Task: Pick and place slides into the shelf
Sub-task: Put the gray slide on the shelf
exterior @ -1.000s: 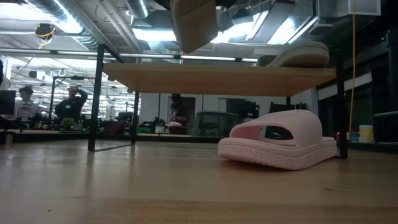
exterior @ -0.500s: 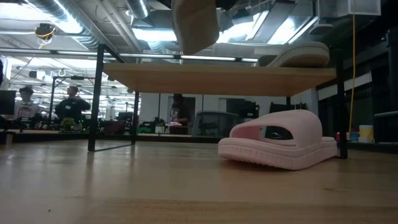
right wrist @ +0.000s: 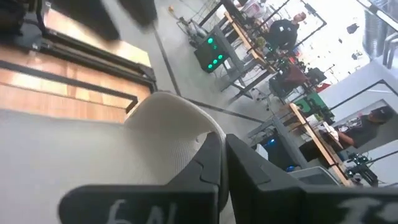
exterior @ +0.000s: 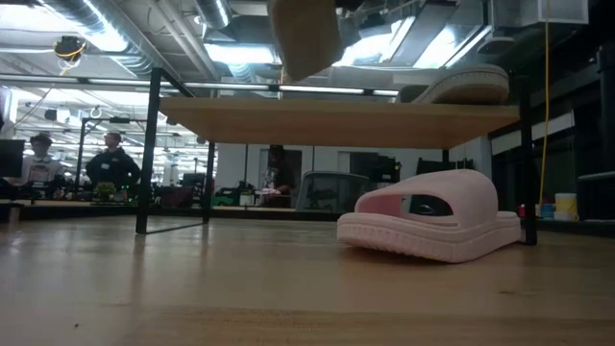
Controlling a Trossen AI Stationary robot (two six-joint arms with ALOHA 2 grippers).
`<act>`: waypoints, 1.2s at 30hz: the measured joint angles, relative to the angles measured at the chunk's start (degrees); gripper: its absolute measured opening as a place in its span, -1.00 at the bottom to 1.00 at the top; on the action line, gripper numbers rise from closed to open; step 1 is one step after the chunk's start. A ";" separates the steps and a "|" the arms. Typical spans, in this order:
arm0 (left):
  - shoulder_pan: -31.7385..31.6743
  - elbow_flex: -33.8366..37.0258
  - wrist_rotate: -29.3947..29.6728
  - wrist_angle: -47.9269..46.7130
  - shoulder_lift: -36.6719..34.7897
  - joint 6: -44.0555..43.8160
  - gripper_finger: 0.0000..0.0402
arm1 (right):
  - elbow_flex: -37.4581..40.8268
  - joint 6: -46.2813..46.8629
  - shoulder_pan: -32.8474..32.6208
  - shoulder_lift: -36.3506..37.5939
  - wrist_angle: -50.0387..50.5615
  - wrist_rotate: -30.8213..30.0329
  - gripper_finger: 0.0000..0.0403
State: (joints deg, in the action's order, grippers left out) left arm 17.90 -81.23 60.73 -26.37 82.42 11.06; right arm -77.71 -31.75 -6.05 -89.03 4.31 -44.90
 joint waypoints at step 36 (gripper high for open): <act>7.48 13.64 -2.75 7.74 -12.73 -4.88 -0.74 | 33.24 2.06 -15.25 17.16 -28.64 -6.72 -0.94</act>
State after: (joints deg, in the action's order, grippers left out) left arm 25.39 -67.59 57.98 -18.63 69.69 6.17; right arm -44.48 -29.69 -21.30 -71.87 -24.33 -51.62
